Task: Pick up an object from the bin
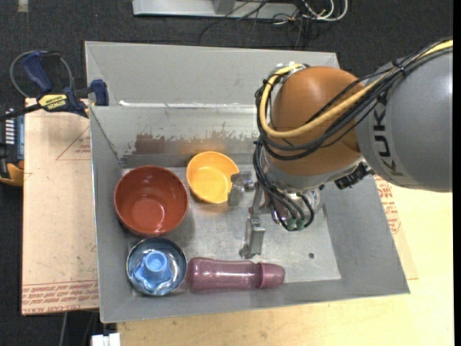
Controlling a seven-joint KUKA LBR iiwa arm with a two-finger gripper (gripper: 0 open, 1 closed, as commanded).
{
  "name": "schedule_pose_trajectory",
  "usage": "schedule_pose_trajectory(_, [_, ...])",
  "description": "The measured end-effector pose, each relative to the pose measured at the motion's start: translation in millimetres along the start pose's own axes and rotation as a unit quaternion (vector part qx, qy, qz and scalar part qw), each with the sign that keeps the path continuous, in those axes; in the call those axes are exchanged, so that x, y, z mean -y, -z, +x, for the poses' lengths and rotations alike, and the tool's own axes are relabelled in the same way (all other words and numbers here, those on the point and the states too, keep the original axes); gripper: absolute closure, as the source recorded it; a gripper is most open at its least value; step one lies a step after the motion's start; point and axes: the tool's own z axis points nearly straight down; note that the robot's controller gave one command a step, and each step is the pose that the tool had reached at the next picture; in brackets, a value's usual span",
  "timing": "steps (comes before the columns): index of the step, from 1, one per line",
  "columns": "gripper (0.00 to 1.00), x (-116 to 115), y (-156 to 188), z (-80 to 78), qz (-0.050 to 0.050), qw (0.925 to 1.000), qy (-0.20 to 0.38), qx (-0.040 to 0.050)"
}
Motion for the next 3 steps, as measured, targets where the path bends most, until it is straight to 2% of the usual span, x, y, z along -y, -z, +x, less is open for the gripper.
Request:
schedule_pose_trajectory(1, [0.0,0.8,3.9,-1.5,-0.001,1.0,-0.002,0.0038])
schedule_pose_trajectory(2, [0.0,11.1,-130.0,16.3,0.0,0.9924,0.123,0.0038])
schedule_pose_trajectory(3, [0.0,2.2,-75.9,22.8,0.0,0.9866,0.163,0.0096])
